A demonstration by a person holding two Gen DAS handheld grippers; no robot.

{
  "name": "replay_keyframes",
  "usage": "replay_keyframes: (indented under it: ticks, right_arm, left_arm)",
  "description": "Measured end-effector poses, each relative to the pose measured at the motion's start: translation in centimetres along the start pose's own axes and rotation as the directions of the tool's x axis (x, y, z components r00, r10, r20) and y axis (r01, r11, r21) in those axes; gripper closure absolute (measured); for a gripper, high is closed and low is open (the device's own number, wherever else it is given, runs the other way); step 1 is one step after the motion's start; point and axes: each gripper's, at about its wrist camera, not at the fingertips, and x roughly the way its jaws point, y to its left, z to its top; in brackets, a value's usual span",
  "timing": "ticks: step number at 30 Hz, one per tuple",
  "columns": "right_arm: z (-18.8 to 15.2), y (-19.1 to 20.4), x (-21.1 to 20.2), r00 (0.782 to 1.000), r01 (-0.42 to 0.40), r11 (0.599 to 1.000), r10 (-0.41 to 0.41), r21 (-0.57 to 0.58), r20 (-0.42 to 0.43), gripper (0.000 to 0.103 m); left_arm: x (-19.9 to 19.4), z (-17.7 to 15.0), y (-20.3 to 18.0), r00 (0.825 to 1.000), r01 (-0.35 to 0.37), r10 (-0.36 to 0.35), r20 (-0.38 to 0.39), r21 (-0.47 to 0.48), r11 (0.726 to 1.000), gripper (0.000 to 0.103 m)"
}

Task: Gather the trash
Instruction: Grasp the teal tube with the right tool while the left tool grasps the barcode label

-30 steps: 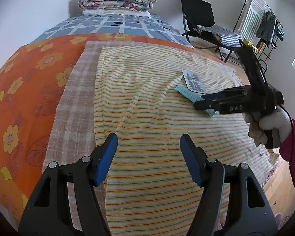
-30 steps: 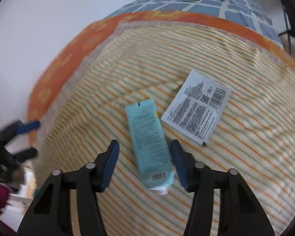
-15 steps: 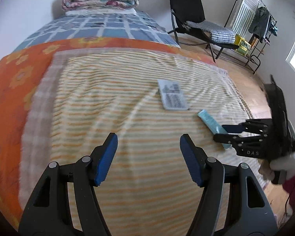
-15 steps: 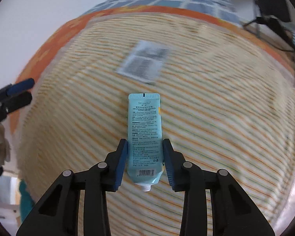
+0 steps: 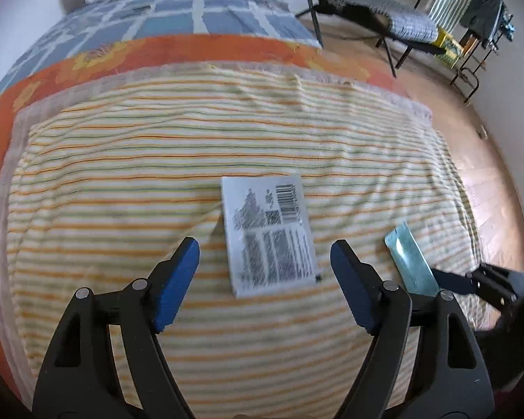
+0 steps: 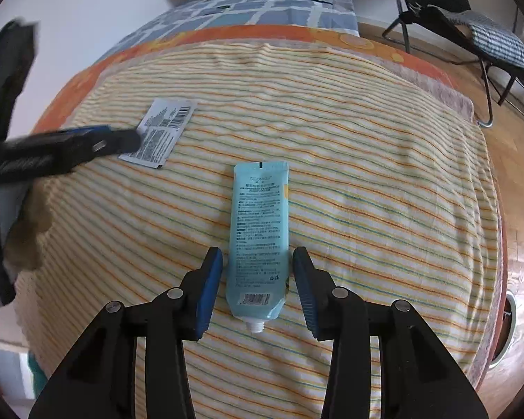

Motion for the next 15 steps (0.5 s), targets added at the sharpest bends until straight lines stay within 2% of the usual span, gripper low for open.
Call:
replay_keyframes:
  ticks: [7, 9, 11, 15]
  right_arm:
    - [0.7, 0.9, 0.2, 1.000, 0.003, 1.000, -0.004, -0.019, -0.007, 0.063]
    - [0.8, 1.1, 0.3, 1.000, 0.020, 0.999, -0.020, -0.034, -0.007, 0.063]
    - [0.8, 1.2, 0.5, 0.999, 0.029, 0.999, -0.030, -0.043, -0.013, 0.063]
    - [0.6, 1.5, 1.1, 0.998, 0.050, 0.997, -0.051, -0.054, -0.022, 0.063]
  left_arm:
    - [2.4, 1.1, -1.7, 0.992, -0.121, 0.123, -0.028, 0.062, 0.991, 0.023]
    - [2.5, 0.9, -2.1, 0.988, -0.154, 0.156, -0.010, 0.081, 0.985, 0.029]
    - [2.3, 0.6, -2.4, 0.986, -0.169, 0.169, 0.006, 0.107, 0.980, 0.040]
    - [1.8, 0.2, -2.4, 0.987, -0.158, 0.157, 0.021, 0.120, 0.980, 0.047]
